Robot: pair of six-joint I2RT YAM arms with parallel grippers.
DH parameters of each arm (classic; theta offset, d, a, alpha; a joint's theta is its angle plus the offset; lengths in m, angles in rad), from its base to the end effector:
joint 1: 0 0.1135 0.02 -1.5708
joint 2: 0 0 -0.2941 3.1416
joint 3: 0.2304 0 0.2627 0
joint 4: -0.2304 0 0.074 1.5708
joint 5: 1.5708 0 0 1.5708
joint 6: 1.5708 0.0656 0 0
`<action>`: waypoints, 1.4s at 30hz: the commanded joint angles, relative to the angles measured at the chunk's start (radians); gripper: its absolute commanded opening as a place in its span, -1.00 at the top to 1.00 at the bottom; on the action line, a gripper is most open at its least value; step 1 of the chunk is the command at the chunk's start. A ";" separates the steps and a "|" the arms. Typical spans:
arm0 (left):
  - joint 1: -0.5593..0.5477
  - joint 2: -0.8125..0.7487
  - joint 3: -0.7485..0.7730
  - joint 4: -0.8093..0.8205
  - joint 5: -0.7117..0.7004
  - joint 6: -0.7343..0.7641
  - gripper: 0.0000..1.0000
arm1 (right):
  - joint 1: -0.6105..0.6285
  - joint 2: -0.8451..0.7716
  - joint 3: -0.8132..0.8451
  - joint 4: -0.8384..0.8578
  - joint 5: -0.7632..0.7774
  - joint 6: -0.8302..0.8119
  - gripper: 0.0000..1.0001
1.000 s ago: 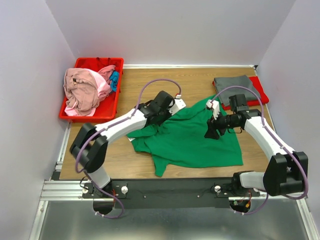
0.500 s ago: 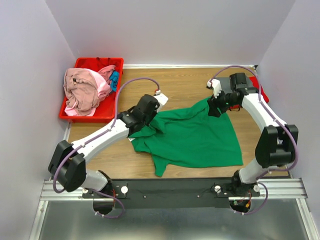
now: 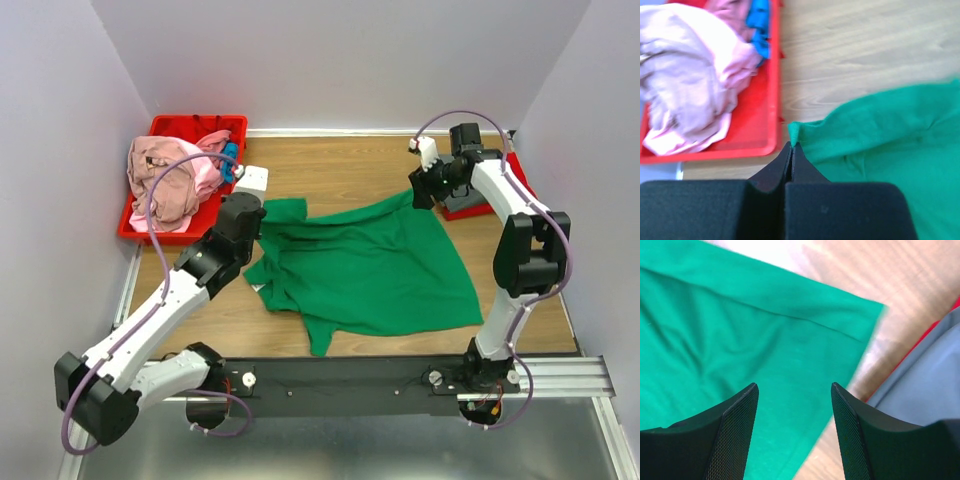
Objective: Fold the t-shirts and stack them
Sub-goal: Flatten the tshirt out
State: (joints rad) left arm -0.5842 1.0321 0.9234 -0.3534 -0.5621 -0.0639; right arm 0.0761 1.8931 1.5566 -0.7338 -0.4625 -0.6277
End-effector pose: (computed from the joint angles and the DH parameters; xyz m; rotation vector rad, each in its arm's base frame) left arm 0.2243 -0.1064 0.3401 0.1631 1.9537 0.1477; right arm 0.4346 0.0625 0.2482 -1.0081 2.3067 0.3944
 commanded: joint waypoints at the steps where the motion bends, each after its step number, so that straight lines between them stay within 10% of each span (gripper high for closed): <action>1: 0.020 -0.064 -0.032 0.047 -0.143 -0.048 1.00 | -0.009 0.058 0.069 -0.004 0.010 0.031 -0.34; 20: 0.029 -0.018 -0.077 0.093 -0.073 -0.019 1.00 | -0.009 0.454 0.451 -0.003 -0.096 0.296 -0.19; 42: 0.027 0.003 -0.077 0.093 -0.065 -0.019 1.00 | -0.007 0.506 0.424 -0.001 -0.176 0.341 0.17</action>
State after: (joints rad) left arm -0.5621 1.0363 0.8558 -0.2859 -0.6357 -0.0761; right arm 0.0715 2.3703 1.9896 -0.7319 -0.6044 -0.3073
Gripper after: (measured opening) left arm 0.007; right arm 0.416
